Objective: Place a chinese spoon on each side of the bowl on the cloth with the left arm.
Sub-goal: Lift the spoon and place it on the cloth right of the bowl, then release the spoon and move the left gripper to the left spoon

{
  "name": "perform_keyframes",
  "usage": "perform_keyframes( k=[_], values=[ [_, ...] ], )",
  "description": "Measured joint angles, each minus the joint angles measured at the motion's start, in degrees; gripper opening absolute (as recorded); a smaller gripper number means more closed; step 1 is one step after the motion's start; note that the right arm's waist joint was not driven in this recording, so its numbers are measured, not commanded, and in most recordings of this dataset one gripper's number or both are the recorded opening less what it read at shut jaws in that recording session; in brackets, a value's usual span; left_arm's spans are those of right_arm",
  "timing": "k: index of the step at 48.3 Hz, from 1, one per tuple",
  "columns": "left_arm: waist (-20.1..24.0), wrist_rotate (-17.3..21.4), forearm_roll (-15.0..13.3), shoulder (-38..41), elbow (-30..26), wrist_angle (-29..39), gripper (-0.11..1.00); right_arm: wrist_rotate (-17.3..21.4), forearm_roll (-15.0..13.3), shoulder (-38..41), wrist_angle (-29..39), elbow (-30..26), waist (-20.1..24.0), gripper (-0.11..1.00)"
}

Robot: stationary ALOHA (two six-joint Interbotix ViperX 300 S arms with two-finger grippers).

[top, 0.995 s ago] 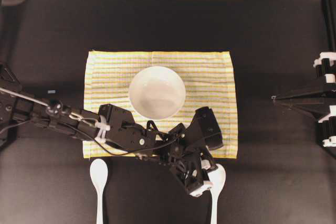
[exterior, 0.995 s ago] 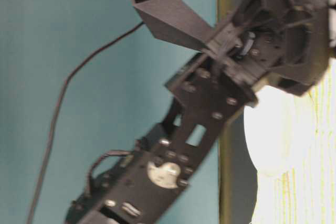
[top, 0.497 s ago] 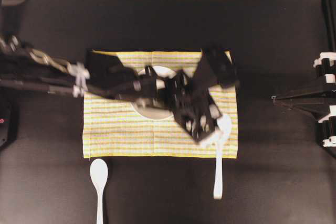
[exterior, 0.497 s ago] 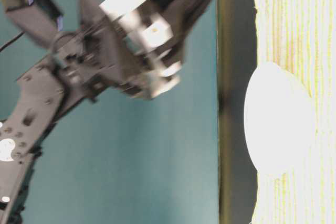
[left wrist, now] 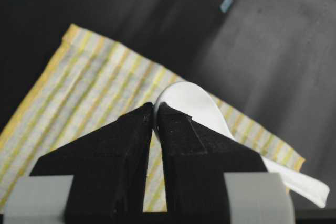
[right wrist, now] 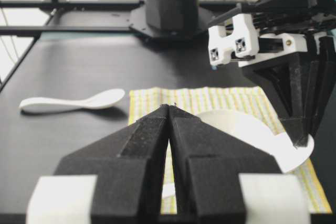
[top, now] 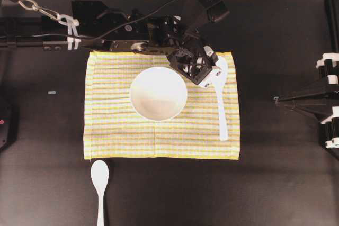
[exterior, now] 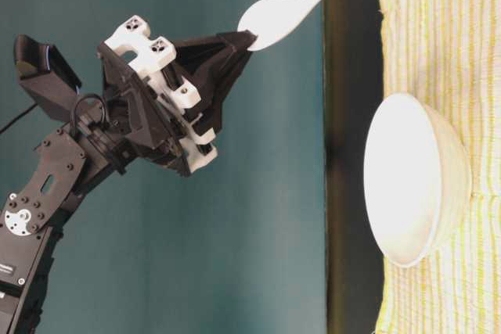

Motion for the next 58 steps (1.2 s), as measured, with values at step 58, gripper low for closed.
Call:
perform_keyframes(
  k=[58],
  values=[
    [0.79,7.29,0.09,9.84,2.37,-9.84,0.05,0.0,0.0,0.0,-0.09,0.09,0.0,0.0]
  ],
)
